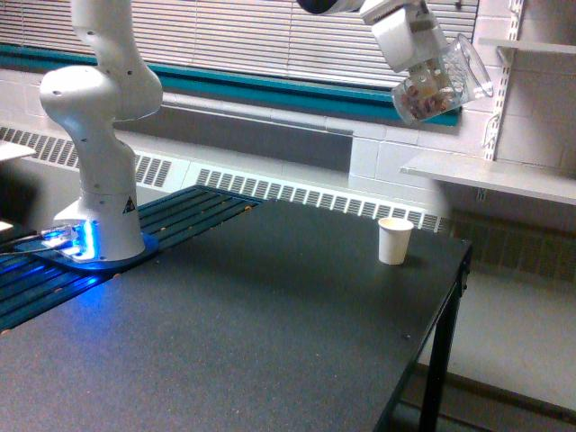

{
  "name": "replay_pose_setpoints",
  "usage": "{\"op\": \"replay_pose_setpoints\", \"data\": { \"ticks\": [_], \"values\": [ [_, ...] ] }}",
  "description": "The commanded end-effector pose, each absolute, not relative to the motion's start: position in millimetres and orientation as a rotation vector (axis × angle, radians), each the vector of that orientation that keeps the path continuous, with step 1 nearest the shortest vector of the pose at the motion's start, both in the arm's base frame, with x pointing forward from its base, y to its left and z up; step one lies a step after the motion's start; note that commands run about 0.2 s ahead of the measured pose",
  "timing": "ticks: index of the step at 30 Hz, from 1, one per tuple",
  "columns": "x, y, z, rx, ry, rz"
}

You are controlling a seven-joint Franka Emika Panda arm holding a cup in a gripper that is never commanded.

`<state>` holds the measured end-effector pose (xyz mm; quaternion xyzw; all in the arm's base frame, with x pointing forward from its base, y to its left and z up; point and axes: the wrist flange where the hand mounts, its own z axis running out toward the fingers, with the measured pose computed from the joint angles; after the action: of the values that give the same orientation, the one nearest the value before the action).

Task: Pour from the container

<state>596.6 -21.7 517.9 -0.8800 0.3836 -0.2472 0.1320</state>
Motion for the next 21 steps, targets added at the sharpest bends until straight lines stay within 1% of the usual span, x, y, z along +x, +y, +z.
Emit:
{"op": "replay_pose_setpoints", "data": {
  "ticks": [1, 11, 21],
  "values": [
    [596.8, -30.3, 517.9, -2.551, 1.13, -0.723],
    [593.7, -16.4, 517.5, -2.555, 1.088, -0.748],
    [583.2, 17.3, 506.4, -2.616, 0.954, -0.752]
  ]
}}
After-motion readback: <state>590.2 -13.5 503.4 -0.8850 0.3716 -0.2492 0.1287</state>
